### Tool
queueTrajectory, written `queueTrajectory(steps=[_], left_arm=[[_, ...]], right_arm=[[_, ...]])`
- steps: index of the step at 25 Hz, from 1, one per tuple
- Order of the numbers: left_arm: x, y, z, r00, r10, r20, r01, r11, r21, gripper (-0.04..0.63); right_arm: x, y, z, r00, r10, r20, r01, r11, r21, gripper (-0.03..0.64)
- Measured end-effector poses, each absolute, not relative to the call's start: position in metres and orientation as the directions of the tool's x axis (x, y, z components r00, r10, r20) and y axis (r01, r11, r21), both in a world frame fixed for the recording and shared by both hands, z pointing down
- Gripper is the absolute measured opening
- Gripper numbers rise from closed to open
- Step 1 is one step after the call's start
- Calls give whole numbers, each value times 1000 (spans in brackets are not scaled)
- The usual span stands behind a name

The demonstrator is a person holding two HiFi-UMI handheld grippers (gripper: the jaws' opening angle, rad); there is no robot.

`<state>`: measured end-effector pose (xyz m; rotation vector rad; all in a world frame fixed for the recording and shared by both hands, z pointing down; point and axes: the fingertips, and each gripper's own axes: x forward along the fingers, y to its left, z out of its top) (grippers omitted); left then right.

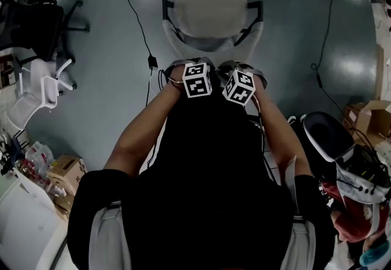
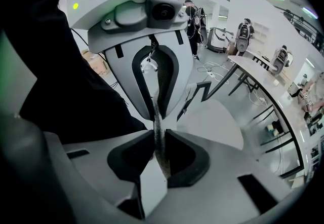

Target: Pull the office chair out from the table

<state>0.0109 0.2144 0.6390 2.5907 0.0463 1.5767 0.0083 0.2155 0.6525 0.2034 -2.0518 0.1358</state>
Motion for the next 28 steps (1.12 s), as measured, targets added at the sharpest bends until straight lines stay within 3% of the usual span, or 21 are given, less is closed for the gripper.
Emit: queueTrajectory(steps=[8,19,28], left_arm=[[13,217,636,449,75,890,18,-997,75,44],[14,217,650,422,-29,906,73,-995,-65,69],[15,219,659,417,-76,906,78,-990,-119,78]], right_arm=[[9,217,651,-458,-90,884,-200,980,-4,75],[8,215,654,-425,-123,897,-233,972,23,80],[7,217,664,-383,-167,909,-168,980,109,86]])
